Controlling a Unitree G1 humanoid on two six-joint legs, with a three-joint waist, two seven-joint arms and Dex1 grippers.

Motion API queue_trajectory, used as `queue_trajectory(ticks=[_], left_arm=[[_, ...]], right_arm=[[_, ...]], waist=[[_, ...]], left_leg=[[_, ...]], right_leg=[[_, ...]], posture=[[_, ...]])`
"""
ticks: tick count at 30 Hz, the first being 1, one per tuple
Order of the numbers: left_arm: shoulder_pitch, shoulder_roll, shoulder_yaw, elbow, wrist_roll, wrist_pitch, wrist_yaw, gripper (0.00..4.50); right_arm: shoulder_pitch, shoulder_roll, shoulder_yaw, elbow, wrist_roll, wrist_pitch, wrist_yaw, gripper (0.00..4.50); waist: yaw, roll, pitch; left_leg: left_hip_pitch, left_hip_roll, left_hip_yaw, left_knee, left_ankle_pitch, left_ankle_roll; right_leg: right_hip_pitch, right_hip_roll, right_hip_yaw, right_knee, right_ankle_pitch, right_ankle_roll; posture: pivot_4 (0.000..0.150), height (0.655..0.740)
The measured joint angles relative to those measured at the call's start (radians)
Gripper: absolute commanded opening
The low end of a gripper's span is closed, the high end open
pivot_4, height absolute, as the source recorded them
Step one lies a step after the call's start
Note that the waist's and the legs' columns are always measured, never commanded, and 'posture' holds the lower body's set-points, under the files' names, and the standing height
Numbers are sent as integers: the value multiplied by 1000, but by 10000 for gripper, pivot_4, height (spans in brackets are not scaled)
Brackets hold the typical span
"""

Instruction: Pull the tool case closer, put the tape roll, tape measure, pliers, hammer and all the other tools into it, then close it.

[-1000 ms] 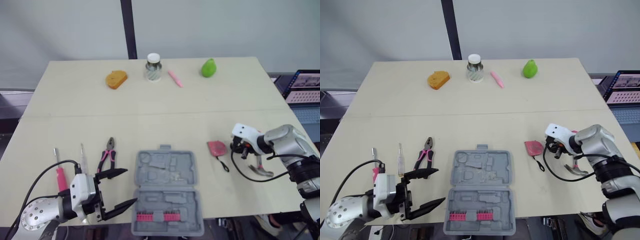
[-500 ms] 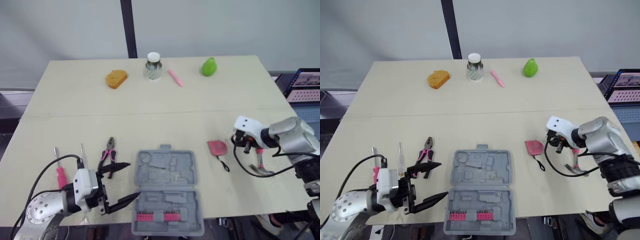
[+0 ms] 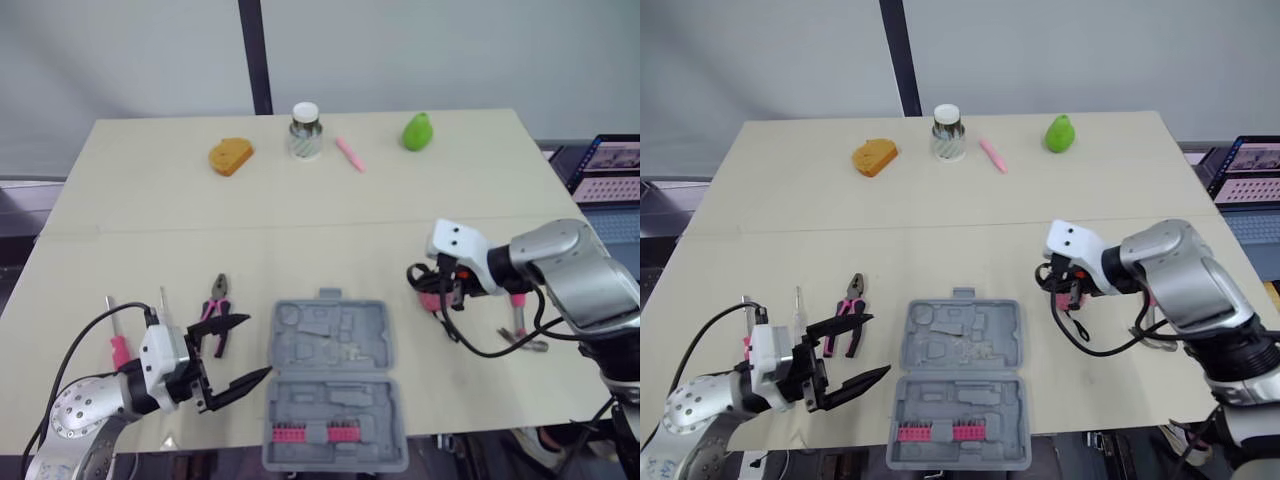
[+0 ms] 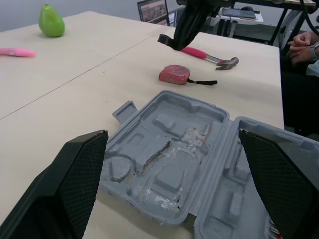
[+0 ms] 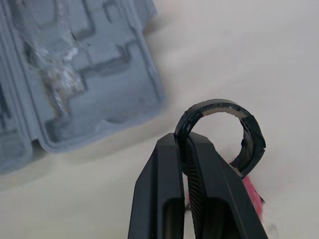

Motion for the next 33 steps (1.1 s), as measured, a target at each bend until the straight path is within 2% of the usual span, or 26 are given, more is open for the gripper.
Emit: queue_trajectory(ticks=[4, 14, 22, 33], left_arm=[[21, 0, 31, 22, -5, 0, -1, 45000], [85, -6, 131, 54, -29, 0, 8, 45000], [139, -20, 181, 82, -30, -16, -7, 45000], [180, -39, 227, 129, -31, -35, -13, 45000]], right_arm=[[0, 29, 26, -40, 28, 37, -19, 602], [-7, 200, 119, -90, 81, 91, -123, 602], [-48, 365, 187, -3, 77, 78, -228, 602], [-70, 528, 237, 133, 67, 31, -297, 602]], waist=[[-1, 0, 0], [-3, 0, 0], [-4, -1, -1], [-8, -2, -1]], left_leg=[[0, 0, 0, 0, 0, 0], [0, 0, 0, 0, 0, 0], [0, 0, 0, 0, 0, 0], [0, 0, 1, 0, 0, 0]], right_leg=[[0, 0, 0, 0, 0, 0], [-1, 0, 0, 0, 0, 0], [-1, 1, 0, 1, 0, 0], [-3, 1, 0, 3, 0, 0]], posture=[[1500, 6950], [1500, 6950], [1500, 6950], [1500, 6950]])
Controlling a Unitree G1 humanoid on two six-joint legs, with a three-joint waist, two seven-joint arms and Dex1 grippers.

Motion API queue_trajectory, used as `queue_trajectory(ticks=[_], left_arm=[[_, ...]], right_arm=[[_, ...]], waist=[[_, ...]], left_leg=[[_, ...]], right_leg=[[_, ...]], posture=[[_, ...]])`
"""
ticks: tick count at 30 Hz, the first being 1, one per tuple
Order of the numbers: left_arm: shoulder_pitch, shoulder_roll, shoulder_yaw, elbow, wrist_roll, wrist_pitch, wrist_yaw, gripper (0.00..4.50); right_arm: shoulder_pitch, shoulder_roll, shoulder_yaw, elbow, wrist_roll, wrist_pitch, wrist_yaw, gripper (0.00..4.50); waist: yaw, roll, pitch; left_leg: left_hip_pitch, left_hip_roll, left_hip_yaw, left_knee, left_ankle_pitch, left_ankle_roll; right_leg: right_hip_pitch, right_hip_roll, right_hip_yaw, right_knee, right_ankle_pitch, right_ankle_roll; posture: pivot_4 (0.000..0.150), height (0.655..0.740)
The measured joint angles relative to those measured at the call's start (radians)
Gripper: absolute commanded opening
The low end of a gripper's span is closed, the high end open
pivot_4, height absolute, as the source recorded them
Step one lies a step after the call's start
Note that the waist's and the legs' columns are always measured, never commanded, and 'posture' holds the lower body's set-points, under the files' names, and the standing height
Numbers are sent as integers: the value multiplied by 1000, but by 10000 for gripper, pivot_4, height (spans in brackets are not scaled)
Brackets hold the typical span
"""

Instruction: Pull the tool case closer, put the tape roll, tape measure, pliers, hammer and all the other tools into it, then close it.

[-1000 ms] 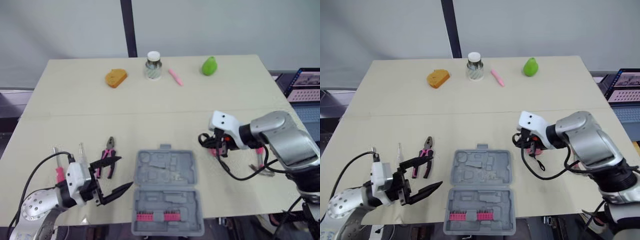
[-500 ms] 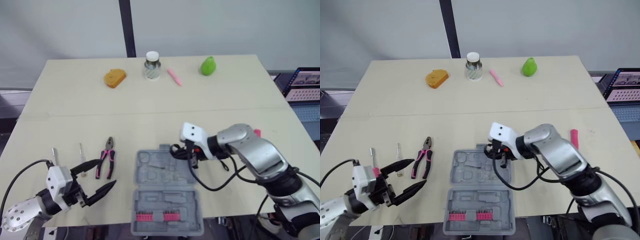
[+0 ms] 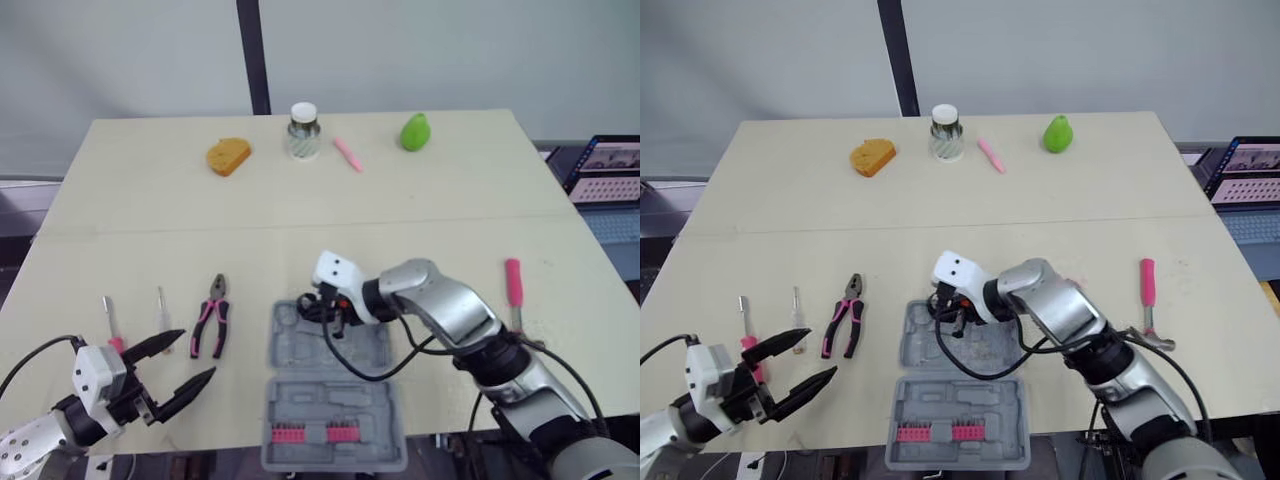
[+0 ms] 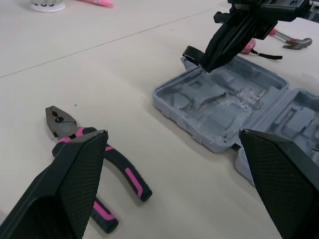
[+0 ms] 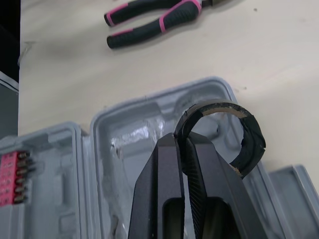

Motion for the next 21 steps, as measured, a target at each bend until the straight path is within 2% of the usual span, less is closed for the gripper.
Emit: queue_trajectory(ticks=[7, 21], left_arm=[[8, -11, 5, 13, 0, -1, 2, 45000], [27, -37, 4, 17, 9, -33, 8, 45000]], right_arm=[[-21, 79, 46, 91, -13, -43, -15, 602], [-32, 132, 77, 237, -59, -135, -16, 602]], waist=[[-3, -1, 0], [-20, -1, -1]], left_leg=[[0, 0, 0, 0, 0, 0], [0, 0, 0, -1, 0, -1]], right_leg=[[0, 0, 0, 1, 0, 0], [-3, 0, 0, 5, 0, -1]], posture=[[1500, 6950], [1500, 6950]])
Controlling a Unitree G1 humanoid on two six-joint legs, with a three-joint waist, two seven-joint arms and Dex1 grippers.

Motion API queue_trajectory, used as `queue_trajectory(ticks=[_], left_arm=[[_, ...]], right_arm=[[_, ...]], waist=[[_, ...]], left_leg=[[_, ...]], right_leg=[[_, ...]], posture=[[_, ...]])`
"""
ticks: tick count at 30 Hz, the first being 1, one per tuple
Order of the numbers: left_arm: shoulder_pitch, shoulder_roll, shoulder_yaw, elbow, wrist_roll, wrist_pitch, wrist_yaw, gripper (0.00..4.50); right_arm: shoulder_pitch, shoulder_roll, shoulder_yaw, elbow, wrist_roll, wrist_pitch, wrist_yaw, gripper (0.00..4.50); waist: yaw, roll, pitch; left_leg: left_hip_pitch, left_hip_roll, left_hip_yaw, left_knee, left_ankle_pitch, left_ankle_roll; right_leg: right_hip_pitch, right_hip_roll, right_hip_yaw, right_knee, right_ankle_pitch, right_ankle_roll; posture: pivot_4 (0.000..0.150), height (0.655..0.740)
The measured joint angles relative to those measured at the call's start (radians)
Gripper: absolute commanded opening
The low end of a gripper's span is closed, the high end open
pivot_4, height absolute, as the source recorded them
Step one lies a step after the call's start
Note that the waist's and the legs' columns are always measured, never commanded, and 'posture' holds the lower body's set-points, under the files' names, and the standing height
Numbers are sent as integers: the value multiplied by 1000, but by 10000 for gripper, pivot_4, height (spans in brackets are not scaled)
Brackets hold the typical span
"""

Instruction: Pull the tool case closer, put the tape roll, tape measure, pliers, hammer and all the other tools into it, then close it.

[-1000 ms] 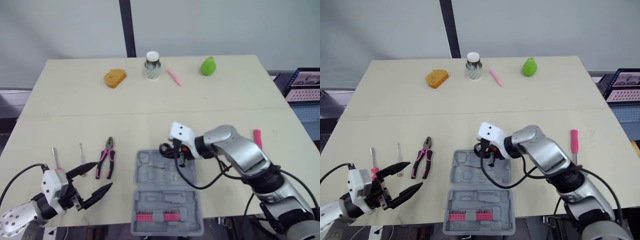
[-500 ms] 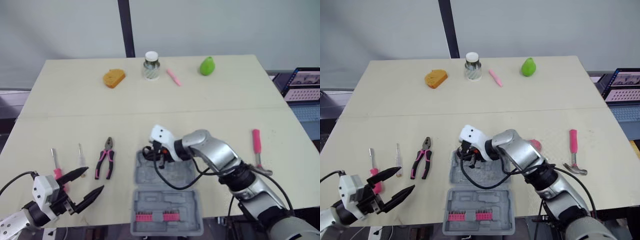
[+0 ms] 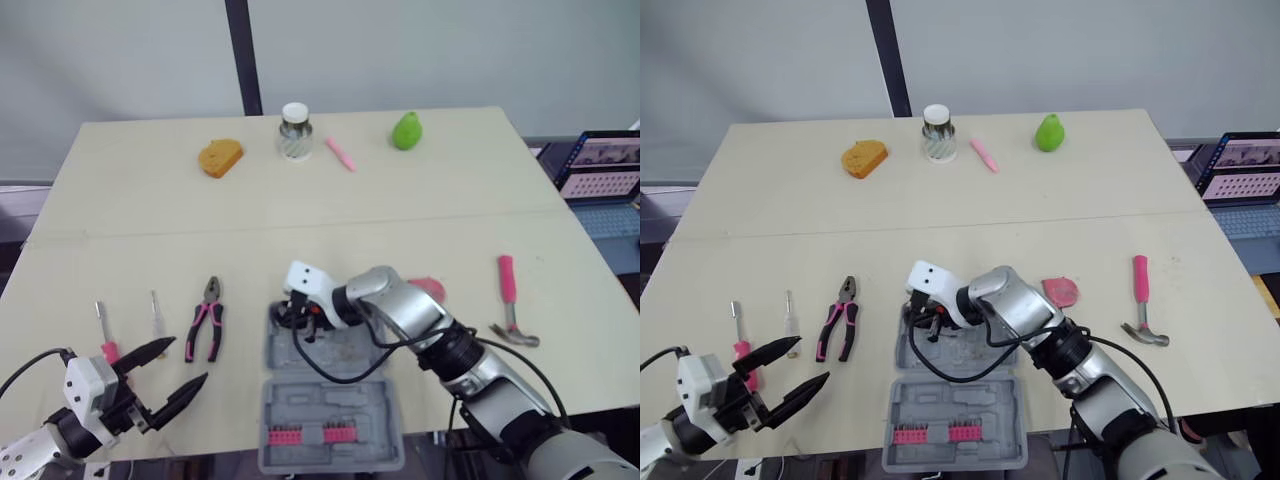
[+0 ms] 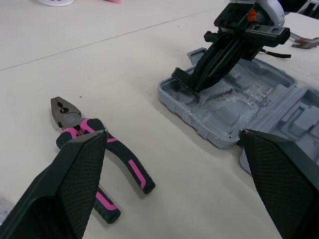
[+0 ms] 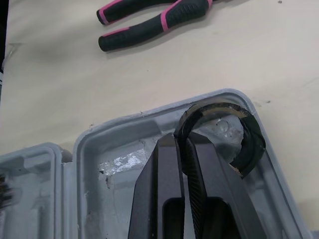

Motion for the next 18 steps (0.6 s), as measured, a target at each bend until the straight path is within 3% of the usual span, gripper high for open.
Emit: queue_trajectory(ticks=[9, 12, 15, 18], left_arm=[[11, -4, -2, 2, 2, -15, 3, 45000], [13, -6, -5, 2, 3, -22, 3, 45000], [14, -8, -9, 2, 6, -24, 4, 45000], [16, -9, -9, 2, 8, -24, 4, 45000]], right_arm=[[0, 28, 0, 26, -18, -15, 0, 602], [0, 28, 0, 26, -18, -15, 1, 10969], [0, 28, 0, 26, -25, -15, 1, 24819], [0, 29, 0, 24, -27, -13, 1, 24819]], waist=[[0, 0, 0], [0, 0, 0], [0, 0, 0], [0, 0, 0]], left_leg=[[0, 0, 0, 0, 0, 0], [0, 0, 0, 0, 0, 0], [0, 0, 0, 0, 0, 0], [-1, 0, 0, 0, 0, 0]], right_leg=[[-1, 0, 0, 0, 0, 0], [-1, 0, 0, 1, 0, 0], [-1, 0, 0, 1, 0, 0], [-1, 0, 0, 1, 0, 0]], posture=[[1500, 6950], [1500, 6950], [1500, 6950], [1500, 6950]])
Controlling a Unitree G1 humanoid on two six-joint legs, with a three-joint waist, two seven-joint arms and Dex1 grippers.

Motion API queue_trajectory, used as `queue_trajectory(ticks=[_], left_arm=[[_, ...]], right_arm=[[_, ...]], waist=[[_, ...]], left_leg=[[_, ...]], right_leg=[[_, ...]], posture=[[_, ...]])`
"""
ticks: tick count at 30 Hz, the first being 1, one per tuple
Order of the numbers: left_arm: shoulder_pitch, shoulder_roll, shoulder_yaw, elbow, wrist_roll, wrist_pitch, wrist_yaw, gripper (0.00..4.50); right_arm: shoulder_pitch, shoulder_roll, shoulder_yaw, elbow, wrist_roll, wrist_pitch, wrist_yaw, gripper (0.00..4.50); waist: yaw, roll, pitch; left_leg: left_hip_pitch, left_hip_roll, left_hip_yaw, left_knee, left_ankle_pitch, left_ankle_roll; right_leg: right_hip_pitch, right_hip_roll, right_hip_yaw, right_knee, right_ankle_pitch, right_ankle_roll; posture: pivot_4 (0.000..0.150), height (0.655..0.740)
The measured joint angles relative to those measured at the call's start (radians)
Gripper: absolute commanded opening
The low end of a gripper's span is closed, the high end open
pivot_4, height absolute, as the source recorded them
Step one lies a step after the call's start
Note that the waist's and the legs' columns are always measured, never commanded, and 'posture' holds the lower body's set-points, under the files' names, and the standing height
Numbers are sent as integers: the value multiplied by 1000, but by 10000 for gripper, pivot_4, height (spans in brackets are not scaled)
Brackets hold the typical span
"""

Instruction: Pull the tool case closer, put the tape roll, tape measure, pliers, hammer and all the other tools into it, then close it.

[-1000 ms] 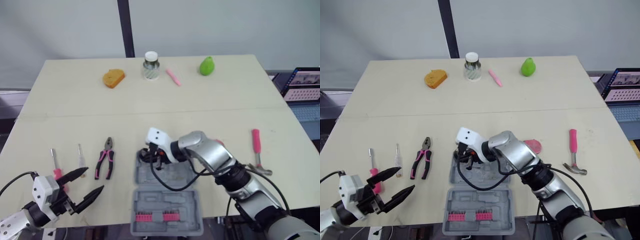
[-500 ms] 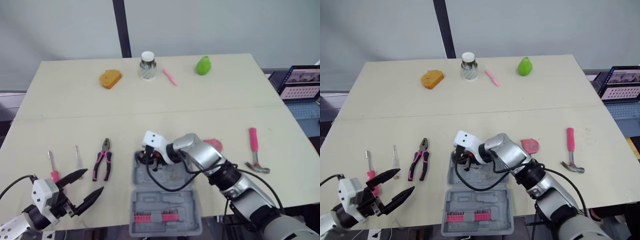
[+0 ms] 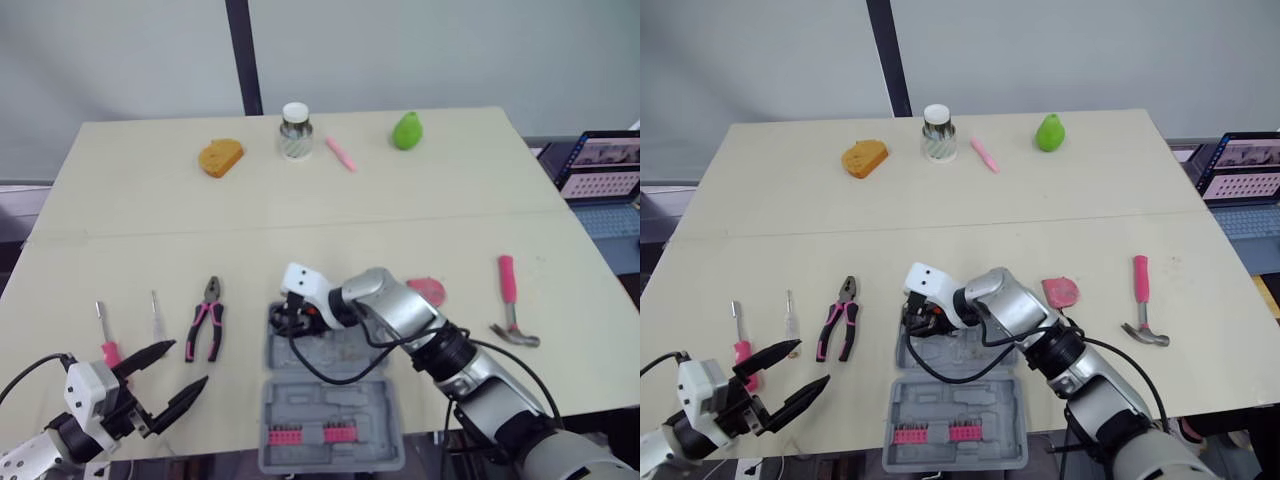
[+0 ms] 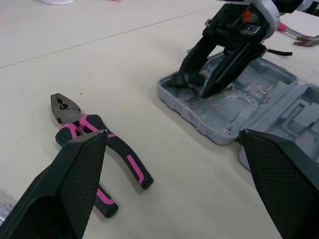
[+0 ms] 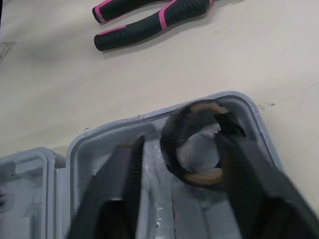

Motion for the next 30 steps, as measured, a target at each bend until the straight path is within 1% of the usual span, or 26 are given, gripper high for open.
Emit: queue_trajectory(ticks=[9, 18, 20, 24, 27, 28, 29, 30], left_arm=[[-3, -1, -10, 4, 4, -1, -1, 45000], [-5, -1, -27, 4, 8, -3, 3, 45000], [-5, -2, -29, 4, 8, -4, 5, 45000], [-5, -3, -30, 4, 8, -5, 9, 45000], [-5, -3, -30, 4, 8, -5, 9, 45000], [-7, -2, -30, 4, 8, -5, 9, 45000], [-9, -2, -30, 4, 8, -4, 9, 45000], [-16, 1, -30, 5, 8, -3, 9, 45000]], right_arm=[[-19, 7, -6, -74, 26, 31, 4, 24819], [-27, 8, -6, -77, 38, 39, 3, 24819], [-27, 10, -10, -77, 39, 29, 1, 24819], [-3, 17, -55, -75, 42, -63, -16, 24819], [19, 19, -74, -66, 42, -102, -25, 16748], [28, 20, -81, -60, 42, -113, -29, 12335], [32, 20, -85, -51, 41, -121, -33, 6987], [35, 21, -85, -44, 41, -131, -38, 6987]], waist=[[1, 0, 0], [0, 0, 0], [0, 0, 0], [1, 0, 0], [0, -1, 0], [0, -1, 0], [0, -1, 0], [0, -1, 0]], left_leg=[[-1, 0, 1, 0, 0, 0], [-1, 0, 1, 0, 0, 0], [-1, 0, 1, 0, 0, 0], [-1, 0, 2, 0, 0, 0], [-1, 0, 2, 0, 0, 0], [-1, 0, 2, 0, 0, 0], [-1, 0, 2, 0, 0, 0], [-1, 0, 2, 0, 0, 0]], right_leg=[[-1, 0, 0, 0, 0, 0], [-2, 0, 0, 1, 0, 0], [-2, 0, 0, 1, 0, 0], [-2, 0, 0, 0, 0, 0], [-2, 0, 0, 1, 0, 0], [-2, 0, 0, 1, 0, 0], [-2, 0, 0, 1, 0, 0], [-2, 0, 0, 1, 0, 0]], posture=[[1500, 6950], [1500, 6950], [1500, 6950], [1500, 6950], [1500, 6950], [1500, 6950], [1500, 6950], [1500, 6950]])
